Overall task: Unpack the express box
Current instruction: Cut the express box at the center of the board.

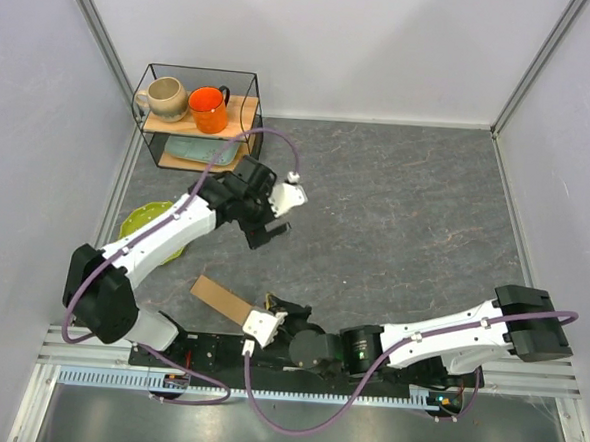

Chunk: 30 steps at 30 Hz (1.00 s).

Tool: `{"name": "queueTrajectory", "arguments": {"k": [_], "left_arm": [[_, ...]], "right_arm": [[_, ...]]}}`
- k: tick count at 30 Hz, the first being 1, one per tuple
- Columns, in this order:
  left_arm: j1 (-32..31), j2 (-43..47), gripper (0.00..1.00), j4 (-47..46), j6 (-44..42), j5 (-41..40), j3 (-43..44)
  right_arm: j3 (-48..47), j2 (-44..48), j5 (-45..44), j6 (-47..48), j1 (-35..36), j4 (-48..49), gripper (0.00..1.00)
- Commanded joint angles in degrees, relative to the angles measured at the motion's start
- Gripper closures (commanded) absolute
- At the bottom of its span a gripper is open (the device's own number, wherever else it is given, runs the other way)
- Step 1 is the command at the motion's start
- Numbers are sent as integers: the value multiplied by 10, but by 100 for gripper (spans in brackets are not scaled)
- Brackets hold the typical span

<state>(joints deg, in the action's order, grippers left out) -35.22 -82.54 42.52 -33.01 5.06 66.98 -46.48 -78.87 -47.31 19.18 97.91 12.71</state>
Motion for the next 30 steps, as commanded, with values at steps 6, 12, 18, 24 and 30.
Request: {"name": "queueTrajectory", "arguments": {"k": [6,12,18,24,30], "left_arm": [[219,28,1,129,-82,142,11],[234,17,0,278,-209,245,2],[232,-20,0,268,-203,268,-2],[206,-81,0,220,-163,271,10],[185,-98,0,207,-145,263,23]], "right_arm": [[-44,-3,241,-127,-53,47,100],[-40,11,334,-207,-75,50,100],[-39,-49,408,-238,-85,71,100],[-94,-165,434,-226,-85,70,100],[-110,-261,199,-137,-76,88,100]]}}
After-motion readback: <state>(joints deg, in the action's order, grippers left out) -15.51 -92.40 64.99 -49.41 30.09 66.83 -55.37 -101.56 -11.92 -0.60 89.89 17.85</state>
